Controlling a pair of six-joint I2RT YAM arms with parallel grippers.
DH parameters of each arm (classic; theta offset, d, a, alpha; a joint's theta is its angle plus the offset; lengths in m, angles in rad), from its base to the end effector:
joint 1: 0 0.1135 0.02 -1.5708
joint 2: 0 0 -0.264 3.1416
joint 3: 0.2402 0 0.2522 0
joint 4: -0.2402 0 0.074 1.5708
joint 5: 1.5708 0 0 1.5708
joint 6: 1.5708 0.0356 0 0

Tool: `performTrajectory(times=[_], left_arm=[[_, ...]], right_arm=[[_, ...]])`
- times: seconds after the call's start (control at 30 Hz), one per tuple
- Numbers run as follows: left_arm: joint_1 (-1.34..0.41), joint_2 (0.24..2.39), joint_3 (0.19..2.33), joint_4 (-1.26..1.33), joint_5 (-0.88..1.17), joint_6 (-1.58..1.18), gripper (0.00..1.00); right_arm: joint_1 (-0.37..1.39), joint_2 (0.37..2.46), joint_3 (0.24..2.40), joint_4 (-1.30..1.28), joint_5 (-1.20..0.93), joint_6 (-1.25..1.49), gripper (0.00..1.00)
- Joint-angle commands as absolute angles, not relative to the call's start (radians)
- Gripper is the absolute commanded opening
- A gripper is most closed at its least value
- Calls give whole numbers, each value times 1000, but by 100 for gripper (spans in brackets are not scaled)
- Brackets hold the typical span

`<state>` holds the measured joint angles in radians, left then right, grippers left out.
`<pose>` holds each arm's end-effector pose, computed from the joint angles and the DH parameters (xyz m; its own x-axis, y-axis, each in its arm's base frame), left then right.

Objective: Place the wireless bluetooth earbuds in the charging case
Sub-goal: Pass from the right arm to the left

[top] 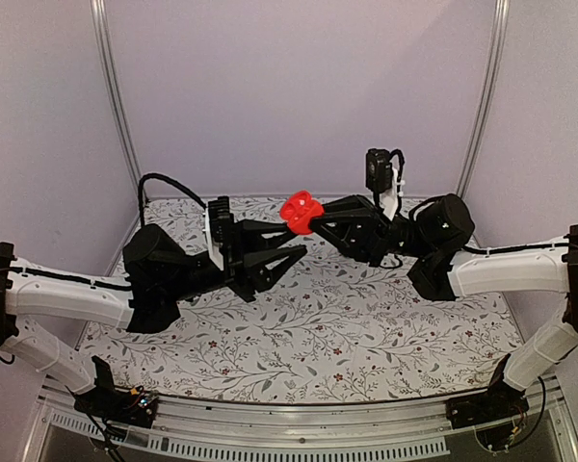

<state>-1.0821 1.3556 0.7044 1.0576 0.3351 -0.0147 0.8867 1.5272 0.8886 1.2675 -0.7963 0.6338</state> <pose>0.1275 -0.2648 0.3132 0.1712 -0.3516 -0.9204 0.9783 0.1715 0.1165 0.1831 0.2648 0.3376 -0.2377 0.3638 -0.9006 -0.9512 -0.2748 0.1401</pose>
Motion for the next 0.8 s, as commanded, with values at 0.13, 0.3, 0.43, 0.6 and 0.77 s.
performTrajectory(times=[0.13, 0.3, 0.43, 0.6, 0.77], left_arm=[[-1094, 1358, 733, 1079, 328, -19, 34], [-1095, 1357, 726, 1087, 322, -18, 33], [-1094, 1357, 724, 1096, 322, -20, 33], [-1095, 1355, 719, 1104, 323, -30, 28], [-1094, 1355, 718, 1104, 317, -35, 27]], right_arm=[[899, 1543, 872, 1275, -776, 599, 0], [901, 1542, 858, 1270, -774, 580, 0], [900, 1542, 851, 1280, -773, 572, 0], [901, 1544, 846, 1277, -774, 561, 0], [902, 1546, 836, 1279, -775, 555, 1]])
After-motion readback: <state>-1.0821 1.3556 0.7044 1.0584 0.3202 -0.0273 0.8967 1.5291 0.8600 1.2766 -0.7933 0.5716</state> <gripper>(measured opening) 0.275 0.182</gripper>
